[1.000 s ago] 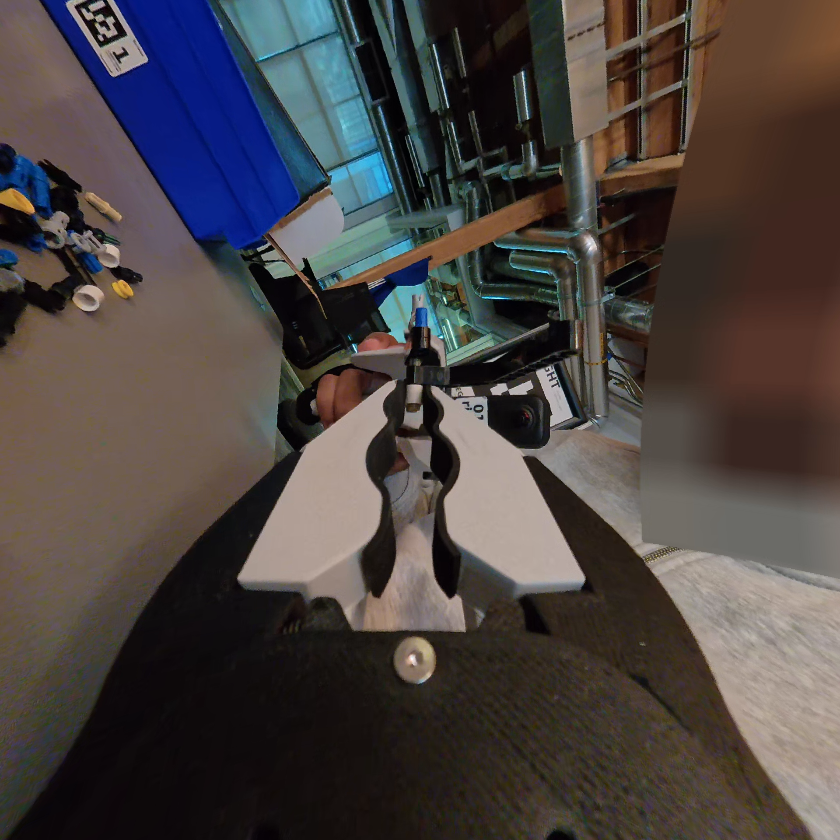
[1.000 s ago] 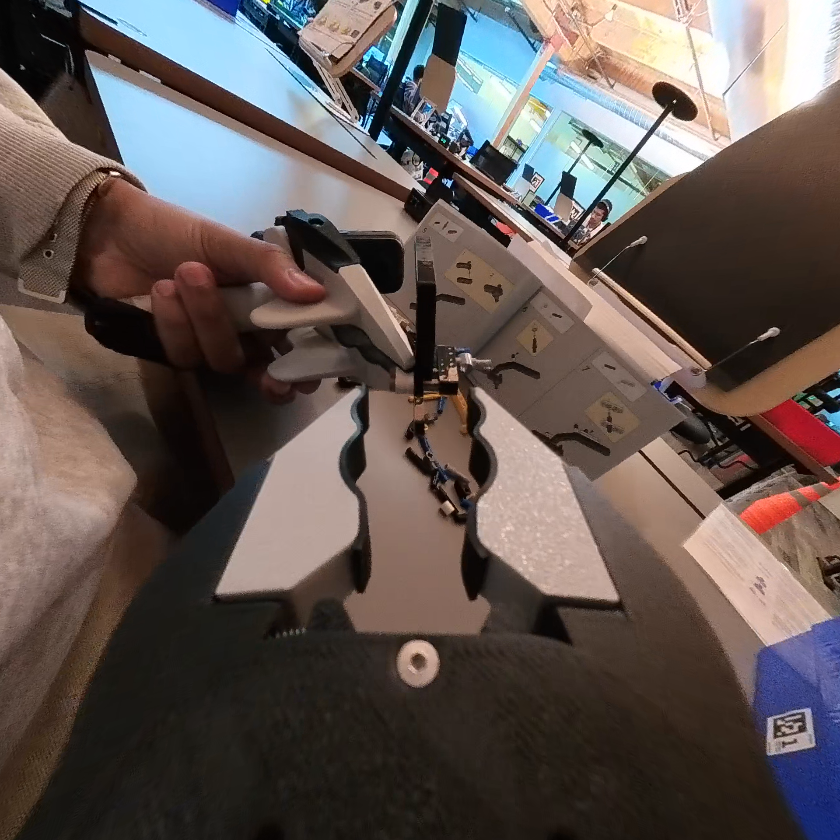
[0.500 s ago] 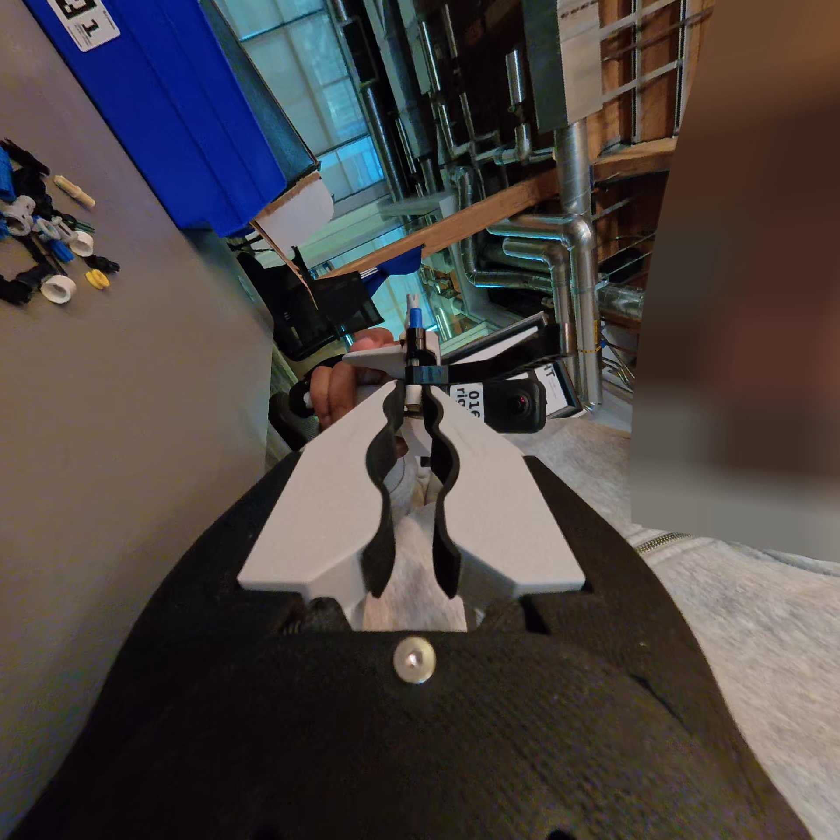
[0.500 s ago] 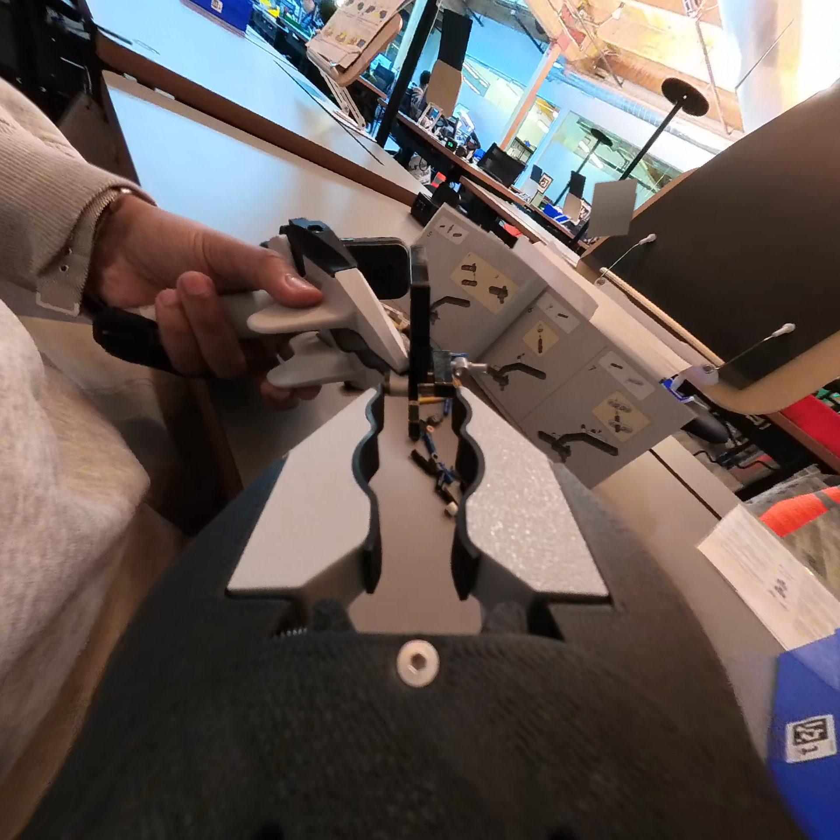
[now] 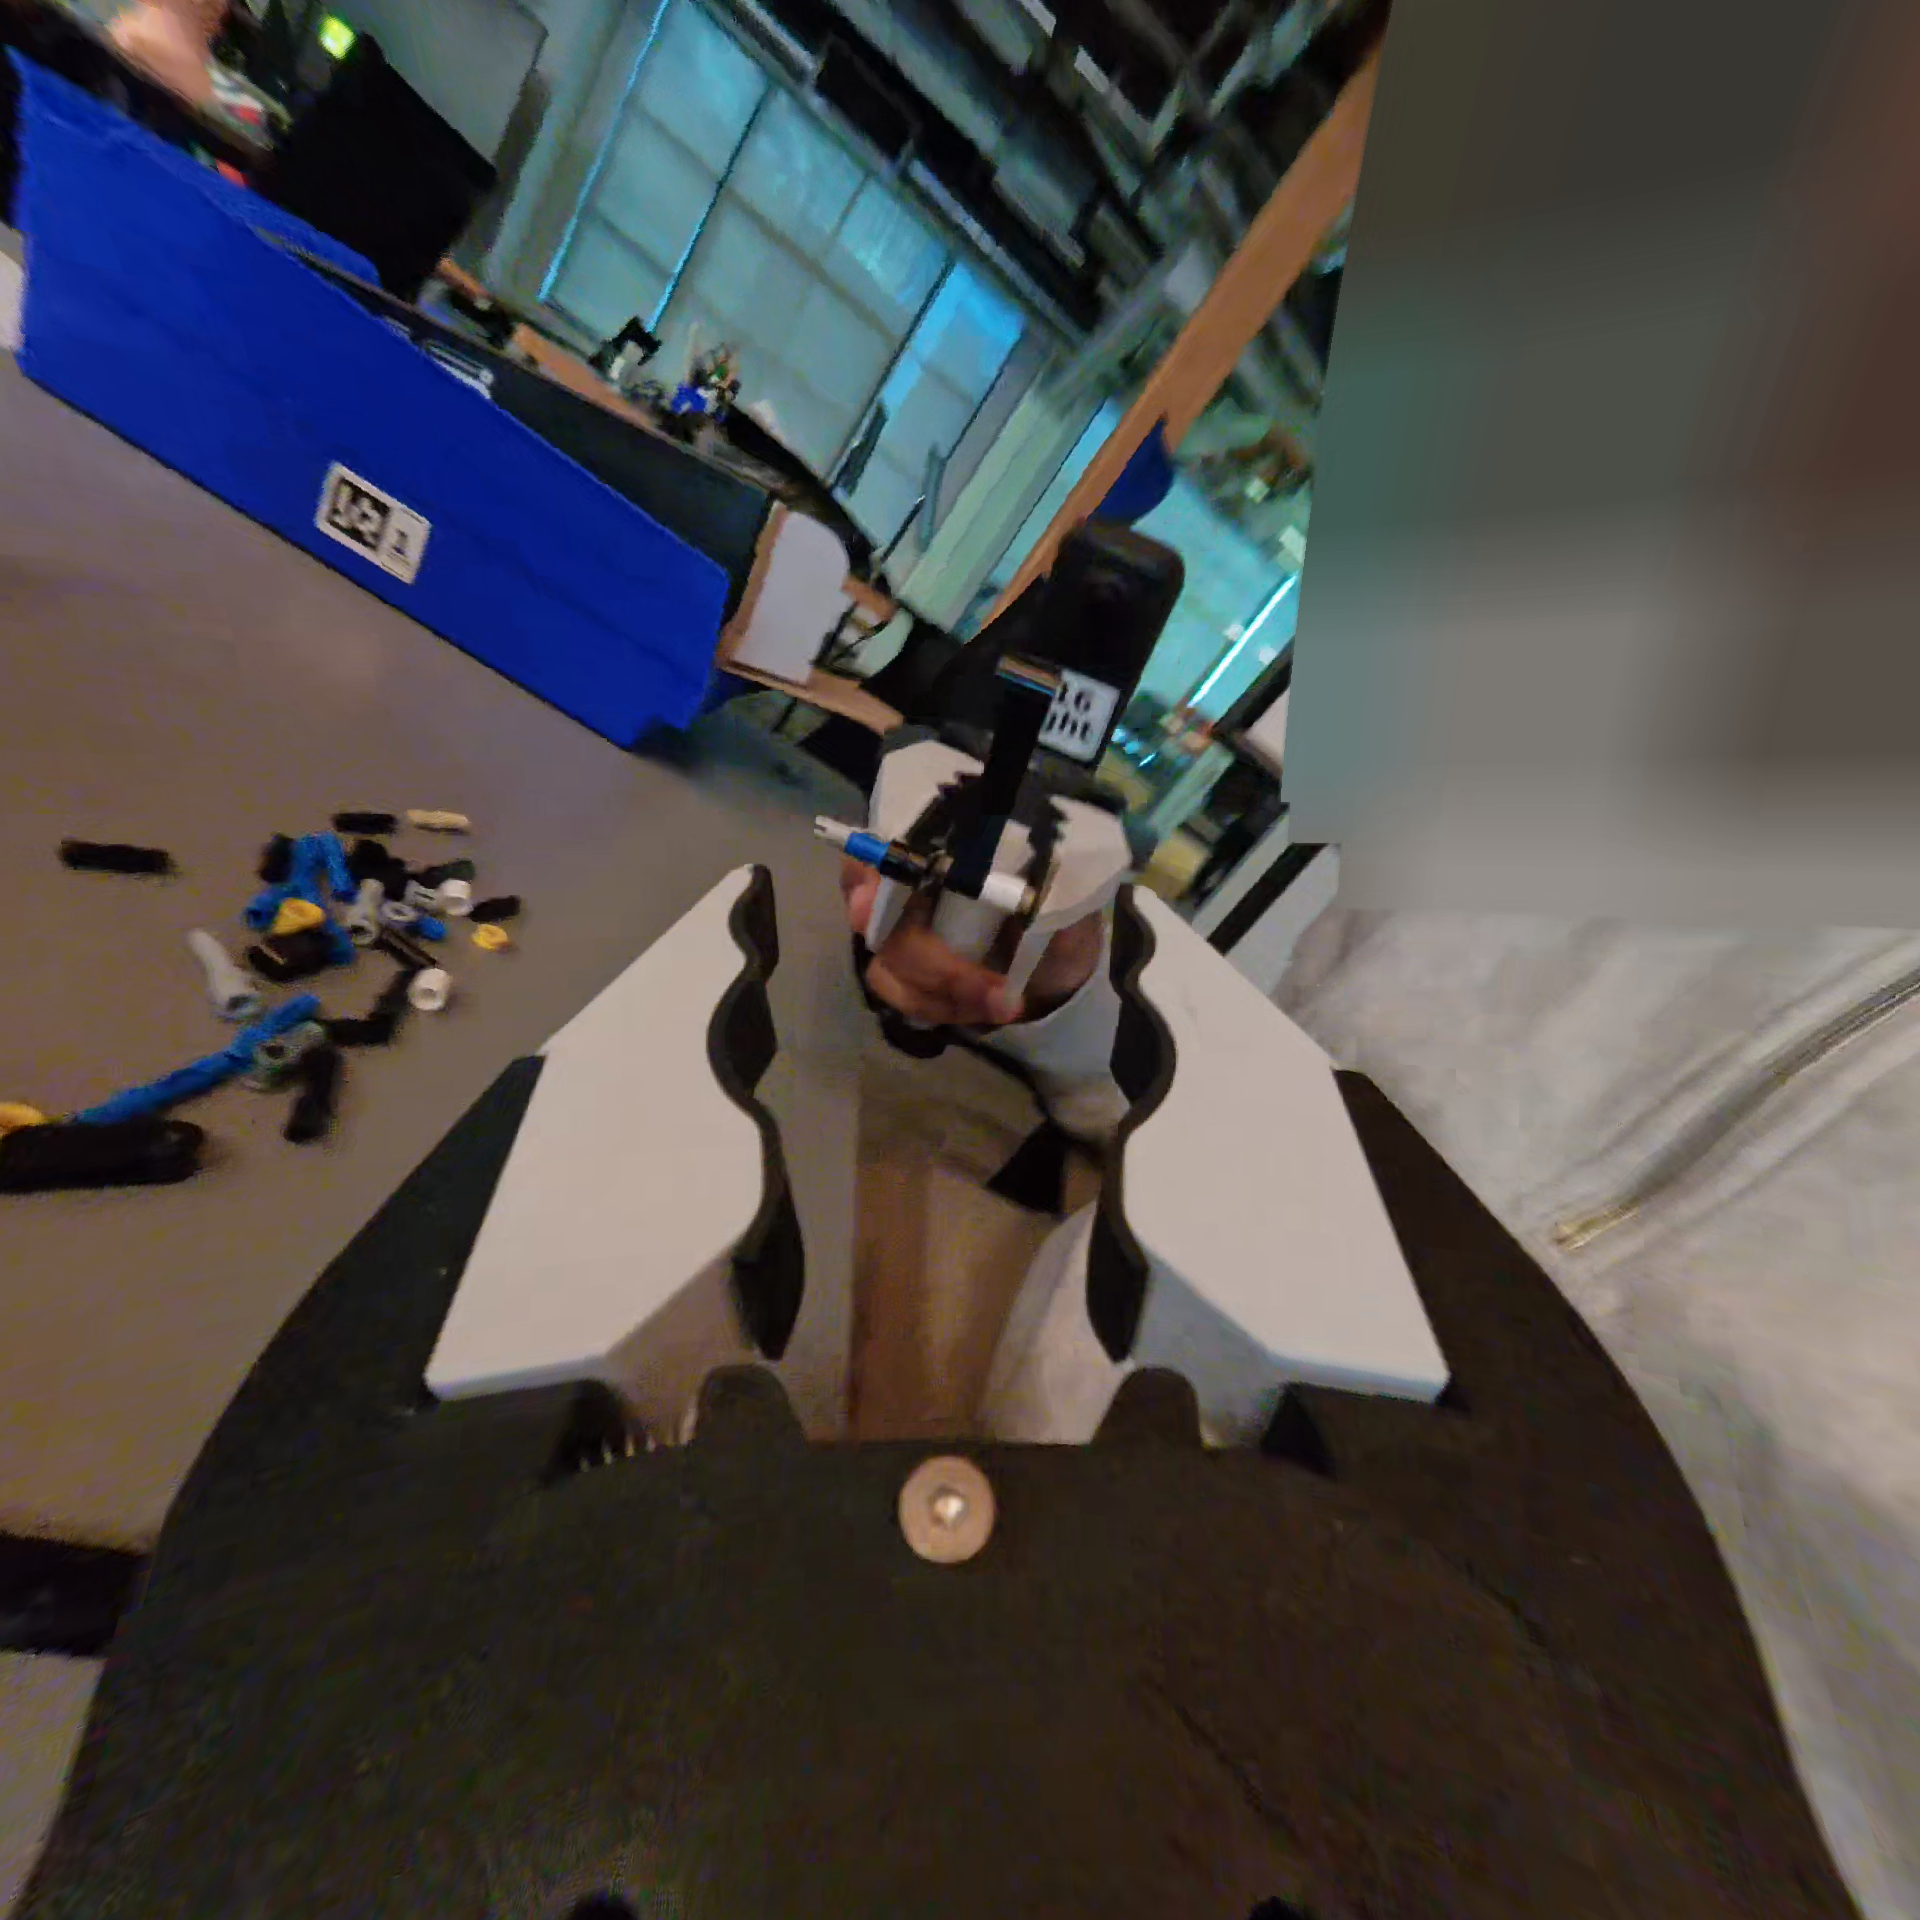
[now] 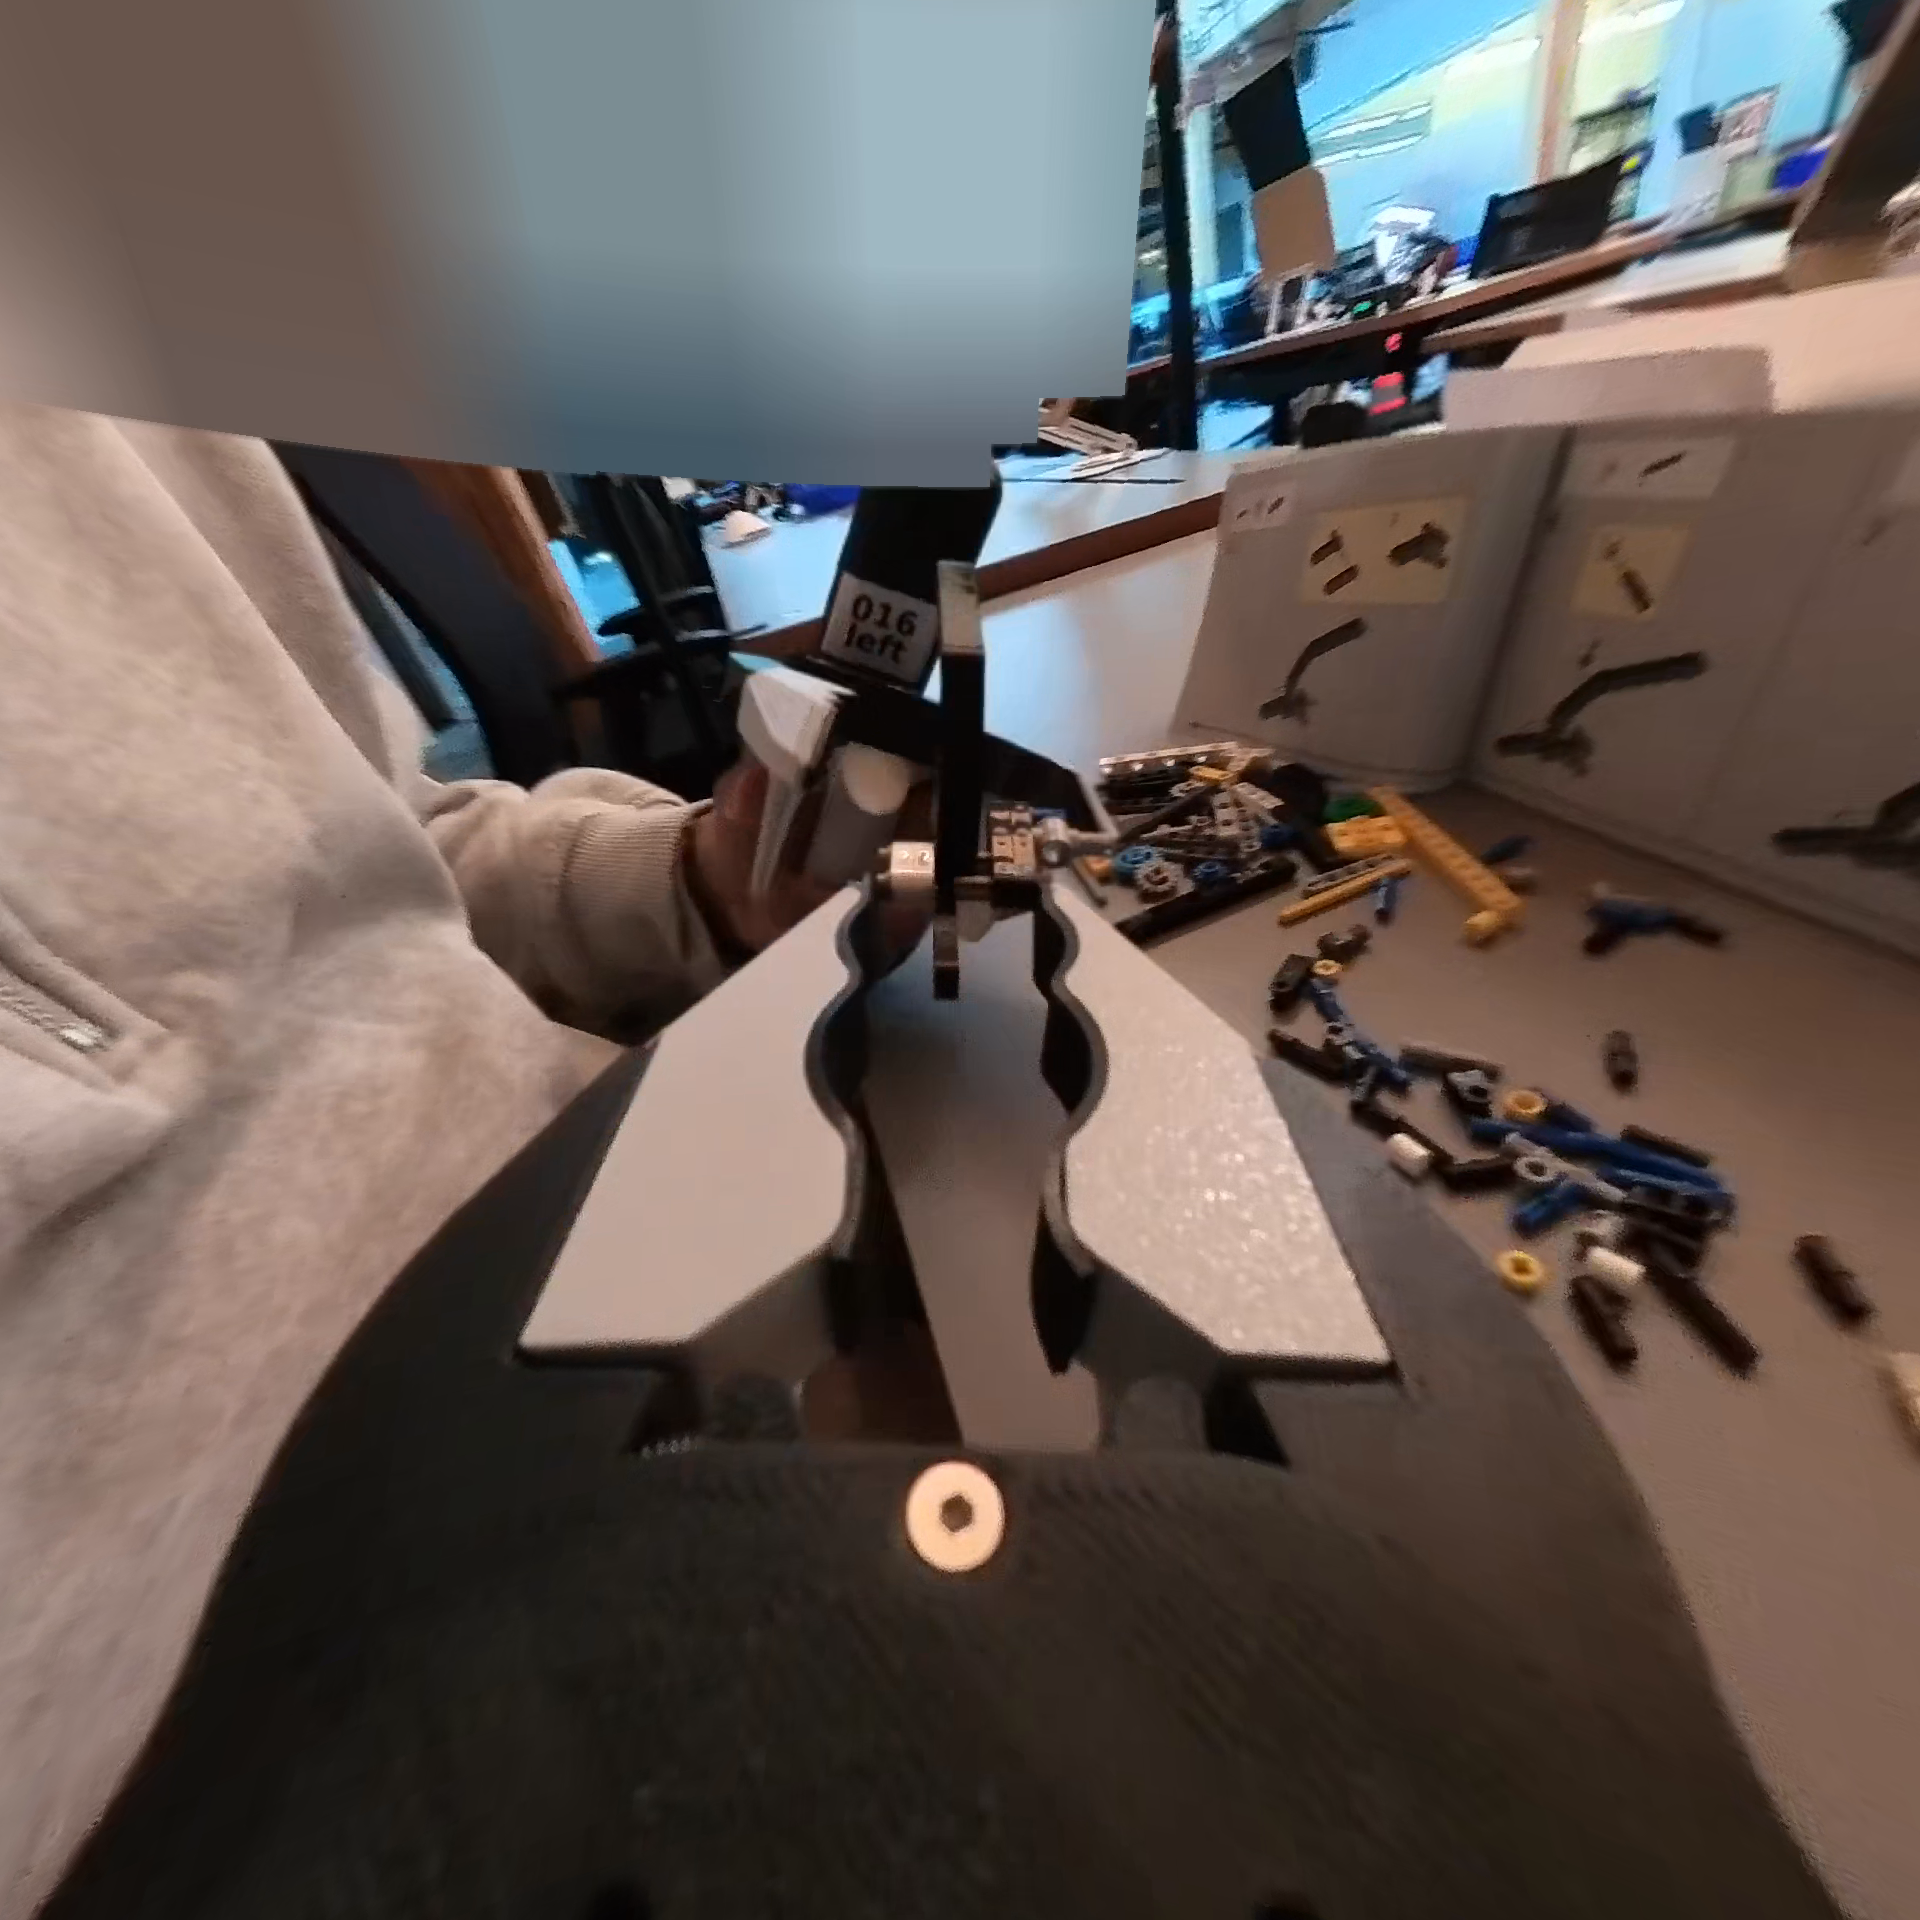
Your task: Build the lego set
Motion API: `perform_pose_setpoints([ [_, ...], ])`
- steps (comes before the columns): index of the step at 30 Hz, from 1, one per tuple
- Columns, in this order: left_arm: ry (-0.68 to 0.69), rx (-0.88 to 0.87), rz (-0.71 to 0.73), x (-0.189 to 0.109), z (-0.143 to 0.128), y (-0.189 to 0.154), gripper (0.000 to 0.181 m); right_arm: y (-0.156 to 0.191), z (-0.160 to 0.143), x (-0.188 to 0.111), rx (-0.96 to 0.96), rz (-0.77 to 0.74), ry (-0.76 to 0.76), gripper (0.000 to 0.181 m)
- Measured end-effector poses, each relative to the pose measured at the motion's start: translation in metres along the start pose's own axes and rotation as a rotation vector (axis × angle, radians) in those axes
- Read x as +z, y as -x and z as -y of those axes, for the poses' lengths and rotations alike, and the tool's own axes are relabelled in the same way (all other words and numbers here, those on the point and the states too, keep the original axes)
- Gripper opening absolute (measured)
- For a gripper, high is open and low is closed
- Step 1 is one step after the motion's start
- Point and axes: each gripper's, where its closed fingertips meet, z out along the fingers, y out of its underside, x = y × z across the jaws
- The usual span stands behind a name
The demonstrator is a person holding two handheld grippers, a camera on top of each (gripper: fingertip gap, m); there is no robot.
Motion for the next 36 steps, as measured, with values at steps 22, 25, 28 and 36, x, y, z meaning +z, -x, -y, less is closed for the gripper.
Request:
perform_pose_setpoints([
  [22,0.045,0.31,0.088,0.005,-0.009,-0.008,0.047,0.012,0.001,0.001,-0.201,-0.02,0.014,0.028],
  [25,0.033,0.306,0.074,0.004,-0.008,-0.009,0.047,0.013,0.001,0.001,-0.209,-0.023,0.011,0.028],
  [28,0.039,0.3,0.054,0.004,-0.009,-0.012,0.051,0.013,0.002,0.001,-0.215,-0.026,0.004,0.028],
  [36,0.041,0.31,0.056,0.004,-0.01,-0.012,0.034,0.018,0.008,0.0,-0.202,-0.001,-0.031,0.028],
])
